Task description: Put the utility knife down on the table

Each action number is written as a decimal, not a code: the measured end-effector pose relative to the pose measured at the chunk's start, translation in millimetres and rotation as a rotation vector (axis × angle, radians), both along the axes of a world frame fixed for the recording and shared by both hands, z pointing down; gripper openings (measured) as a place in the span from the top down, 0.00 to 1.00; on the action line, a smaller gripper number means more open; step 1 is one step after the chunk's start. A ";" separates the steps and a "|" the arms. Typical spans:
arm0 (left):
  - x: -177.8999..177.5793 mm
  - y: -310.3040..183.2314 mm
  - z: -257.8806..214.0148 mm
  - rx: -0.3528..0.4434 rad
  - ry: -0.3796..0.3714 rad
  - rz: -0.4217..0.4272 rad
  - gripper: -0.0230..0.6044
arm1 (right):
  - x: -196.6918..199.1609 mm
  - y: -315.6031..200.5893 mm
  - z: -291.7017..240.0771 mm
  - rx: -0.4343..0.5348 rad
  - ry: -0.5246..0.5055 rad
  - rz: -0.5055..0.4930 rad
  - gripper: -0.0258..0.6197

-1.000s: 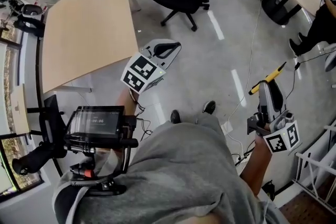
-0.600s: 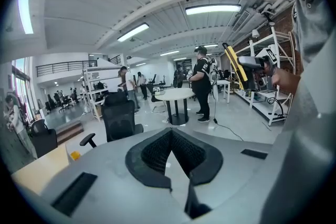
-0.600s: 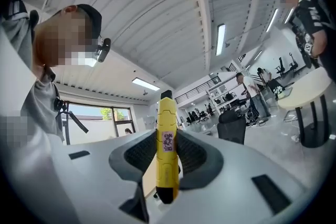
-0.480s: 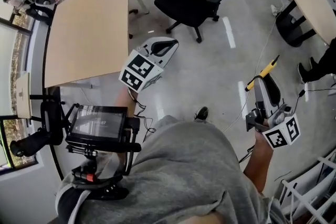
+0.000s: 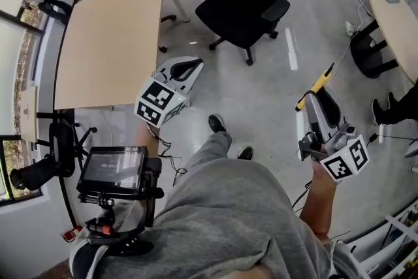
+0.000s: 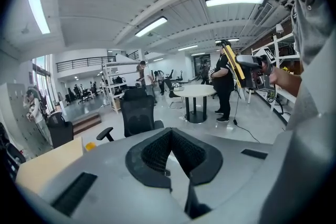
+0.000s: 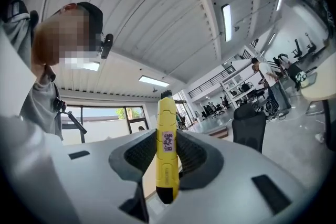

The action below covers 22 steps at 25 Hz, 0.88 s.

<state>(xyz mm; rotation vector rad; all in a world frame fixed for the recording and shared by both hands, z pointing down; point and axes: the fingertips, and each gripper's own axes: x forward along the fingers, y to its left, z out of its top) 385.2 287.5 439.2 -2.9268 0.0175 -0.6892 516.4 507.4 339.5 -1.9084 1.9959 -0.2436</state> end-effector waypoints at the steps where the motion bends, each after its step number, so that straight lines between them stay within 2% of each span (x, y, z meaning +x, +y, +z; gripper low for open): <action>1: -0.3 -13.7 1.7 -0.001 0.002 -0.010 0.96 | 4.1 -12.9 0.4 -0.003 0.005 -0.001 0.78; 7: 1.9 -121.3 8.9 -0.035 0.039 -0.073 0.96 | 18.9 -106.9 -5.0 -0.033 0.027 0.000 0.78; 14: 0.3 -156.7 1.7 -0.016 0.071 -0.129 0.96 | 40.6 -137.9 -13.8 -0.003 0.042 0.005 0.78; 18: -8.7 -205.3 6.6 -0.052 0.075 -0.173 0.96 | 50.9 -202.8 -9.9 -0.047 0.053 -0.044 0.78; 22: -13.6 -259.9 15.5 -0.062 0.053 -0.236 0.96 | 71.3 -270.6 -6.8 -0.042 0.047 -0.081 0.78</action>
